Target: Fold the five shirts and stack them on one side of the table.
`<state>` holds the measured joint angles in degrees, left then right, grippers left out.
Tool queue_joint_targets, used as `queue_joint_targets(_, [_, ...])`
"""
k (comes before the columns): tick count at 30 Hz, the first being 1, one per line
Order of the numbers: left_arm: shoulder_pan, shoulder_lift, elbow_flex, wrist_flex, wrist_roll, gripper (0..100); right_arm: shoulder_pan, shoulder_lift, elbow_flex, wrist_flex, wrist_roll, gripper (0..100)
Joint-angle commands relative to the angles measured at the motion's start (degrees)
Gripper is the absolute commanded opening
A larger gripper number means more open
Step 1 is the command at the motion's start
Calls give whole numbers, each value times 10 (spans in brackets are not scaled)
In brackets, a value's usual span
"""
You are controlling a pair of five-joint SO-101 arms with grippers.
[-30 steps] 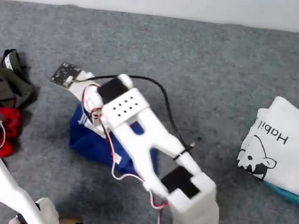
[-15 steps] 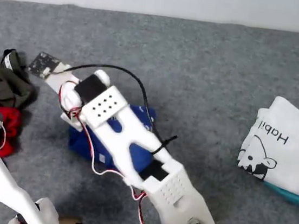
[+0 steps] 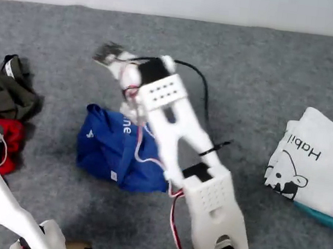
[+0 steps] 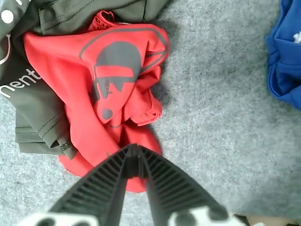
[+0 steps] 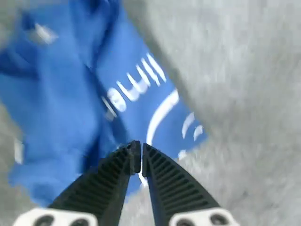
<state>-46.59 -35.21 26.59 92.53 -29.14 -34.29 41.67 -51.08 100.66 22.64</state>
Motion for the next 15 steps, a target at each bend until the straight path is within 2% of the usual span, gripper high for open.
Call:
queue_joint_targets(1, [-21, -13, -5, -9, 28, 6, 23, -22, 54, 22, 12, 10])
queue_joint_targets(5, [-60, -13, 0, -19, 36, 6, -23, -21, 62, 22, 10, 10])
queue_joint_targets(12, [-73, -9, 0, -27, 36, 6, -213, -24, 62, 1, 11, 9])
queue_joint_targets(15, [-76, -11, 11, -35, 36, 6, -239, -29, 34, -6, 11, 9])
